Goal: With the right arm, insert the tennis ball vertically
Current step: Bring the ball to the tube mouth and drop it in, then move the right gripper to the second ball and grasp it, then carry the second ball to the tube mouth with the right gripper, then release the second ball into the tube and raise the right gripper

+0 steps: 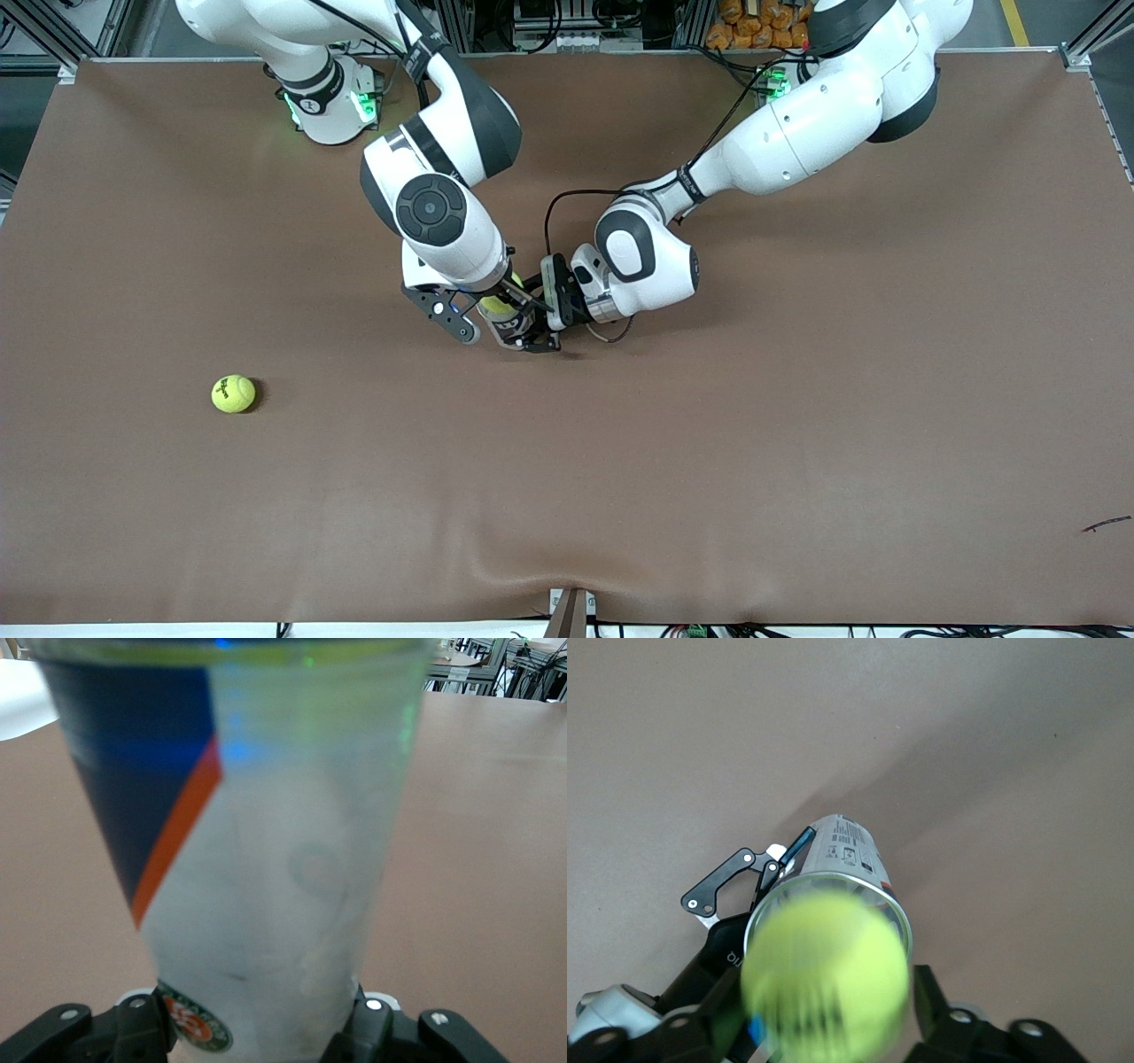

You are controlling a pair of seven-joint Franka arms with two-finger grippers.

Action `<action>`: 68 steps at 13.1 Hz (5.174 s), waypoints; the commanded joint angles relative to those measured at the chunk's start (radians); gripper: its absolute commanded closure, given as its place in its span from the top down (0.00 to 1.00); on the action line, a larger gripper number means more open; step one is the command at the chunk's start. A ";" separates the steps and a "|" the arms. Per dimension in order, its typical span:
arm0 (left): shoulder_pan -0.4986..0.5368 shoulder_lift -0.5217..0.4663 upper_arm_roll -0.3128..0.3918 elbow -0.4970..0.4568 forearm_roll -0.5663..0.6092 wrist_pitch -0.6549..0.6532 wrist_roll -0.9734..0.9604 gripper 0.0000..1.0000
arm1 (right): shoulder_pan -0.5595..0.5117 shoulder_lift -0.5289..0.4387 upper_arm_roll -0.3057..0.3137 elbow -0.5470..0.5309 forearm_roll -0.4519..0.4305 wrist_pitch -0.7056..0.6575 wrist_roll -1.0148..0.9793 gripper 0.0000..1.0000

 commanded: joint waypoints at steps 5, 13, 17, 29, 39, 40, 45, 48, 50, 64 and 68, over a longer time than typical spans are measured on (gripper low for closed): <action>-0.011 0.003 0.000 0.000 -0.032 0.014 0.026 0.68 | -0.122 -0.087 -0.012 0.021 -0.002 -0.106 -0.001 1.00; -0.011 0.003 0.000 0.000 -0.032 0.014 0.026 0.75 | -0.591 -0.027 -0.013 0.019 -0.086 -0.098 -0.567 1.00; -0.011 0.000 0.000 -0.001 -0.032 0.014 0.026 0.79 | -0.707 0.116 -0.013 0.021 -0.145 0.074 -0.711 1.00; -0.008 -0.008 0.000 -0.003 -0.032 0.014 0.023 0.86 | -0.774 0.201 -0.007 -0.203 -0.140 0.338 -0.799 1.00; -0.008 -0.010 0.000 -0.006 -0.032 0.014 0.023 0.99 | -0.728 0.124 -0.004 -0.200 -0.129 0.302 -0.733 0.59; -0.006 -0.010 0.000 -0.006 -0.032 0.014 0.023 0.99 | -0.706 0.109 -0.004 -0.183 -0.129 0.271 -0.698 0.56; -0.006 -0.010 -0.002 -0.006 -0.032 0.014 0.023 0.99 | -0.471 -0.037 -0.001 -0.146 -0.084 0.016 -0.393 0.54; -0.006 -0.010 -0.002 -0.006 -0.032 0.014 0.023 0.99 | -0.266 -0.089 -0.003 -0.142 -0.046 -0.010 -0.131 0.54; -0.006 -0.010 0.000 -0.006 -0.032 0.014 0.023 0.99 | -0.170 -0.118 -0.001 -0.117 -0.045 -0.039 0.009 0.54; -0.006 -0.010 0.000 -0.006 -0.032 0.014 0.023 0.98 | 0.013 -0.083 -0.006 -0.040 -0.017 0.030 0.283 0.54; -0.006 -0.010 0.000 -0.006 -0.032 0.014 0.023 0.98 | 0.016 -0.054 -0.006 -0.042 -0.019 0.059 0.284 0.54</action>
